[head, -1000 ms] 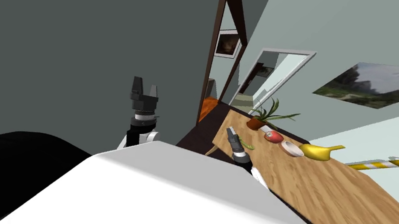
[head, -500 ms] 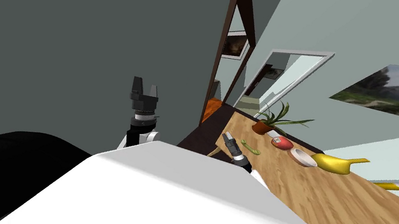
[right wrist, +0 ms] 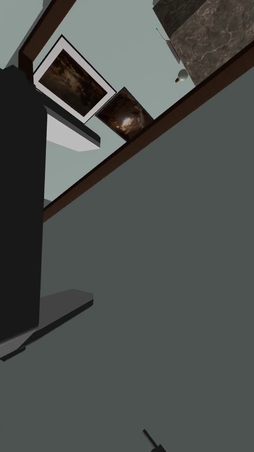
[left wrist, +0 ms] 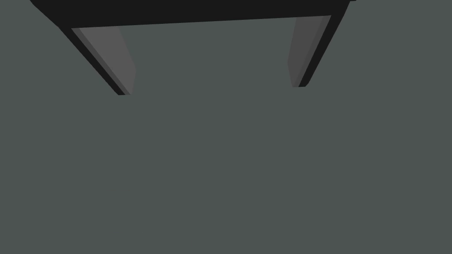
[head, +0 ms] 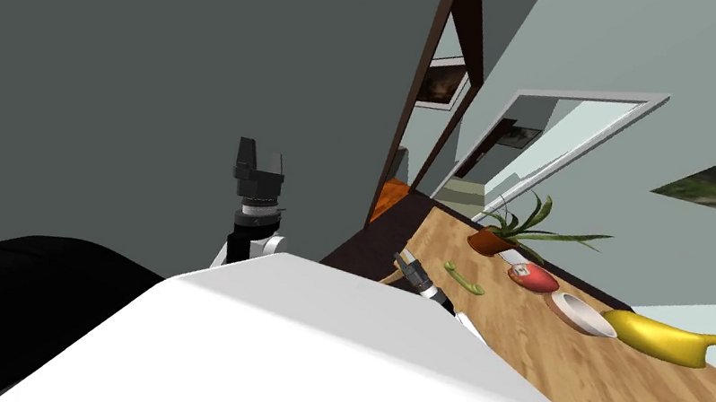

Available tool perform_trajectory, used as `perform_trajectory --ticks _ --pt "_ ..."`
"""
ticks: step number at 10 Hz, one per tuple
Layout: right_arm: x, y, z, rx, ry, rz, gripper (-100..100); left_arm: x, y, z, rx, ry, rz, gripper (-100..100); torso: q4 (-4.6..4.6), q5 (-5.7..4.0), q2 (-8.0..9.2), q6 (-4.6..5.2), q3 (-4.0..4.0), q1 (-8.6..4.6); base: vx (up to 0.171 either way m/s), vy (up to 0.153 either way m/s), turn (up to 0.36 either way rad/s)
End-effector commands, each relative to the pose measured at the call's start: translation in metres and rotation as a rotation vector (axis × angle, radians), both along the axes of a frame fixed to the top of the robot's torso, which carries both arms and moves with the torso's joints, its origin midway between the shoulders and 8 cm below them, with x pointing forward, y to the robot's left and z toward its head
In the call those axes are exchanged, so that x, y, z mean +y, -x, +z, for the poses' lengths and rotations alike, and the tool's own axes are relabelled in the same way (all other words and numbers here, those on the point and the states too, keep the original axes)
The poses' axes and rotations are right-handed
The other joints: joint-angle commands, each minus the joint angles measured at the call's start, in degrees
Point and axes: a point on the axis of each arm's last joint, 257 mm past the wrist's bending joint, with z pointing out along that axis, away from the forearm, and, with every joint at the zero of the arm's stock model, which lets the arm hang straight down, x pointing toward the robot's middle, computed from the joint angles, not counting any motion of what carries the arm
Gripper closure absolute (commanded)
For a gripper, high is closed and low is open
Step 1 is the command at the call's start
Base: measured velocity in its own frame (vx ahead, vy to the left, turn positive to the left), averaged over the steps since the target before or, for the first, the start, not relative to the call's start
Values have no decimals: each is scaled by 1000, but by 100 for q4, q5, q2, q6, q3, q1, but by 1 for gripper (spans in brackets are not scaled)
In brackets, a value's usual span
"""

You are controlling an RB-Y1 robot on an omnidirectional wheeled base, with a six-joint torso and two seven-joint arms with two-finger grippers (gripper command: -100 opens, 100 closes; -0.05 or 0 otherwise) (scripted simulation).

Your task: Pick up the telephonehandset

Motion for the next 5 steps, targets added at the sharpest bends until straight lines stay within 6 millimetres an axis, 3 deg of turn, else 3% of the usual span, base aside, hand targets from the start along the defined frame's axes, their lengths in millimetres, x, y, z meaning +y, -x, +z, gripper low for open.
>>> perform_trajectory --ticks 1,2,4,5 --pt "-13 4 -21 42 50 5 -100 0 0 0 0 0 0 0 0 0 0 0 0 0 -9 16 111" --pt "-18 14 -40 75 114 37 -100 0 0 0 0 0 0 0 0 -1 -1 6 -1 -4 -9 18 217" --pt "-34 18 -58 117 139 15 -100 0 0 0 0 0 0 0 -1 -2 -3 6 -2 -7 -3 5 53" --pt "-50 31 -81 165 218 42 -100 0 0 0 0 0 0 0 -1 -3 -3 8 -2 -9 -4 14 220"
